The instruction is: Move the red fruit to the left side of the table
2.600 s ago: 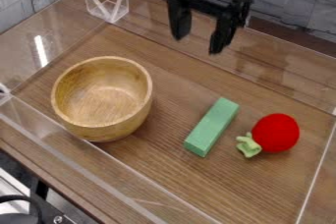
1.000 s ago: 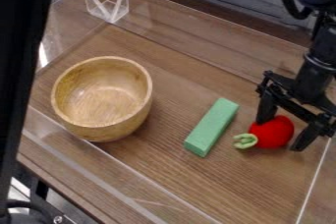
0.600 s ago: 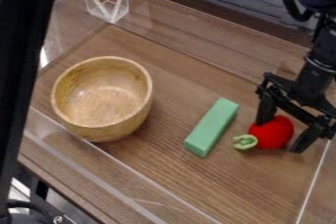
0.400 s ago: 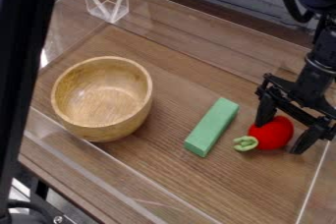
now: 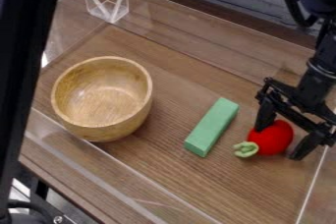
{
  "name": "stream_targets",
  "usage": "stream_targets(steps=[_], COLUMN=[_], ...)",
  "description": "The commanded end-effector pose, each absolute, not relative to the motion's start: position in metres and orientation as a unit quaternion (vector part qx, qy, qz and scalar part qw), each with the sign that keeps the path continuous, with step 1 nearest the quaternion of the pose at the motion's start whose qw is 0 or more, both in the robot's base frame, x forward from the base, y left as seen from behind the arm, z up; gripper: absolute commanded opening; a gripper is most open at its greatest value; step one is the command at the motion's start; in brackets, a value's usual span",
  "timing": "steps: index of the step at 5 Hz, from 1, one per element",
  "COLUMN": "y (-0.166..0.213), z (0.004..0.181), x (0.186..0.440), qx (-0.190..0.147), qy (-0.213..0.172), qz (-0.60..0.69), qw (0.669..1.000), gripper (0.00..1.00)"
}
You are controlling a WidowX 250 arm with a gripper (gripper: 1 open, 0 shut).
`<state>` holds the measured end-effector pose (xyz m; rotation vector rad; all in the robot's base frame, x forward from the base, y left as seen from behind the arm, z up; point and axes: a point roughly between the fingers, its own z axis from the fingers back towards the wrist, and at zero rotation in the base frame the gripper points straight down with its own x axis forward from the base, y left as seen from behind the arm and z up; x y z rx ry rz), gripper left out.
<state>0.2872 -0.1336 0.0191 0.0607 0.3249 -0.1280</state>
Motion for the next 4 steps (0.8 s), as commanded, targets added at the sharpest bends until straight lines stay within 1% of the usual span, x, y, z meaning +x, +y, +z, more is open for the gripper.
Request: stream_targets(steps=[1,4], y=[-0.1417,-0.1377], z=[0.0166,0.0195], x=[0.2735,0.2684], qx=[0.032,0.04], qy=[0.178,0.195], qz=[-0.07,-0.065], qw=[0.981,0.978], gripper=[1.0,1.0])
